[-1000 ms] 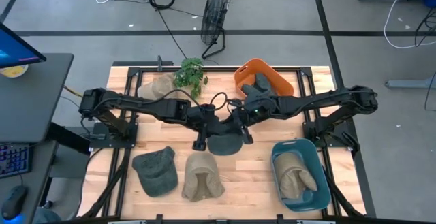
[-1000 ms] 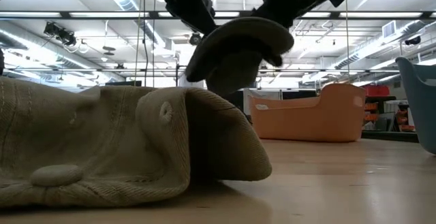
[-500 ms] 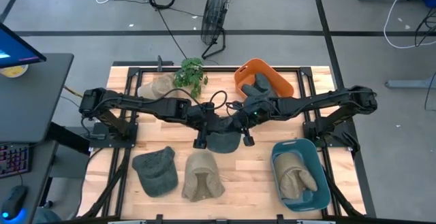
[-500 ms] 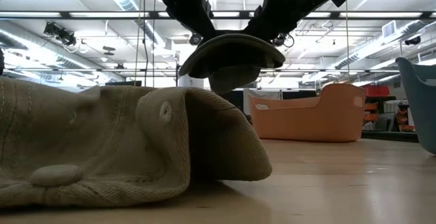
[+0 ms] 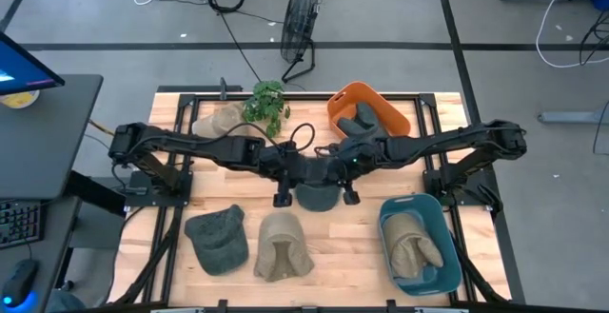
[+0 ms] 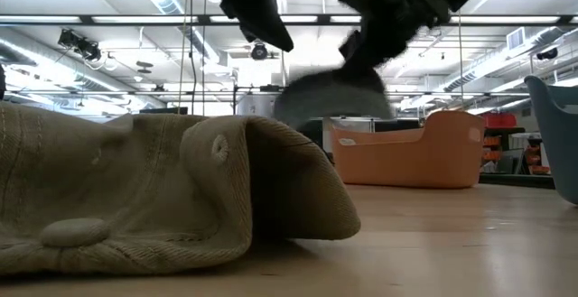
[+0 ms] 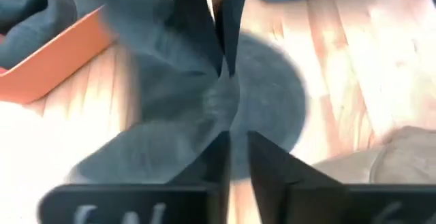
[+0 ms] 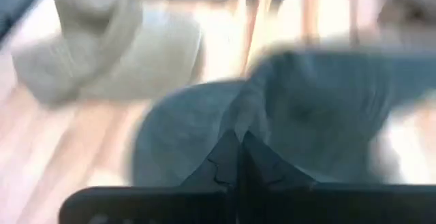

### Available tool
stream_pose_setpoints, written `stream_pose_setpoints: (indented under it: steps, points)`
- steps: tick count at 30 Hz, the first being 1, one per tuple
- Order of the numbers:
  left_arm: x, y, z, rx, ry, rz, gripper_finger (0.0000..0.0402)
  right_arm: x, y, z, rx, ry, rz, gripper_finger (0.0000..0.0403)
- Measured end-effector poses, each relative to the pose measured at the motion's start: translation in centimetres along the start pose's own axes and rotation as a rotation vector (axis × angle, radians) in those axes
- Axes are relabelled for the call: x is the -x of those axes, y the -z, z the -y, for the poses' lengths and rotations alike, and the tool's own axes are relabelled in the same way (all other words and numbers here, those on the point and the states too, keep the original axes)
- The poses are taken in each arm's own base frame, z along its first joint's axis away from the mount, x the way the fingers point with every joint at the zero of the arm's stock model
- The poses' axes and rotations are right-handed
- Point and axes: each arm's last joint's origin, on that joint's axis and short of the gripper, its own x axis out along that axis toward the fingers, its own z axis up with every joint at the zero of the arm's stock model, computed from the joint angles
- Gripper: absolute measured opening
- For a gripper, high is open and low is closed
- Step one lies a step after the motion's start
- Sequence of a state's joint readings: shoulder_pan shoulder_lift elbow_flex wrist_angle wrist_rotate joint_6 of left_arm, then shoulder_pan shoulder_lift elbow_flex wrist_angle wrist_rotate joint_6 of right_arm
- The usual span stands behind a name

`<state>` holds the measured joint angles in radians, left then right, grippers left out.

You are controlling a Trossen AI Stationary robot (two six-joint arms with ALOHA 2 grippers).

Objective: Pick & Place hat
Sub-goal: Put the top gray cap into the orange bin

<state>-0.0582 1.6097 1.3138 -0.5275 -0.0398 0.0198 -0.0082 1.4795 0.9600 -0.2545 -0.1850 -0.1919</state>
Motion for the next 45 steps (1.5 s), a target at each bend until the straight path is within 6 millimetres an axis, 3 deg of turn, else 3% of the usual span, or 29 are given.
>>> stream_pose_setpoints:
  steps: [6, 10, 14, 18, 21, 26, 31, 35, 45]
  points:
    - [-0.1, 0.1, 0.0, 0.035, -0.009, -0.010, 0.0146, 0.2, 0.5, -0.1, -0.004, 0.007, -0.067, 0.0004]
    - [-0.1, 0.2, -0.2, 0.035, -0.056, -0.016, 0.0180, 1.7, -0.4, -0.1, 0.019, 0.015, -0.029, 0.0003]
    - [-0.2, 0.3, -0.2, 0.035, -0.077, -0.028, 0.0189, 4.7, -2.0, -0.1, 0.105, 0.038, -0.090, 0.0002]
    - [-0.2, 0.3, -0.2, 0.035, -0.078, -0.029, 0.0185, 8.7, -3.5, 0.3, 0.194, 0.097, -0.272, 0.0002]
    - [-0.2, 0.3, -0.2, 0.036, -0.080, -0.030, 0.0181, 11.3, -3.6, 0.9, 0.254, 0.164, -0.445, 0.0002]
    - [-0.2, 0.4, -0.2, 0.060, -0.080, -0.031, 0.0179, 13.9, -2.7, 2.9, 0.407, 0.284, -0.662, 0.0002]
    - [-0.3, 0.4, -0.2, 0.059, -0.080, -0.032, 0.0179, 14.7, -1.2, 5.7, 0.617, 0.219, -0.770, 0.0001]
    - [-0.3, 0.4, -0.2, 0.059, -0.080, -0.034, 0.0179, 14.7, 0.4, 7.7, 0.662, 0.170, -0.794, 0.0001]
    - [-0.3, 0.4, -0.7, 0.070, -0.089, -0.036, 0.0179, 12.3, 5.1, 9.2, 0.797, -0.051, -0.740, 0.0000]
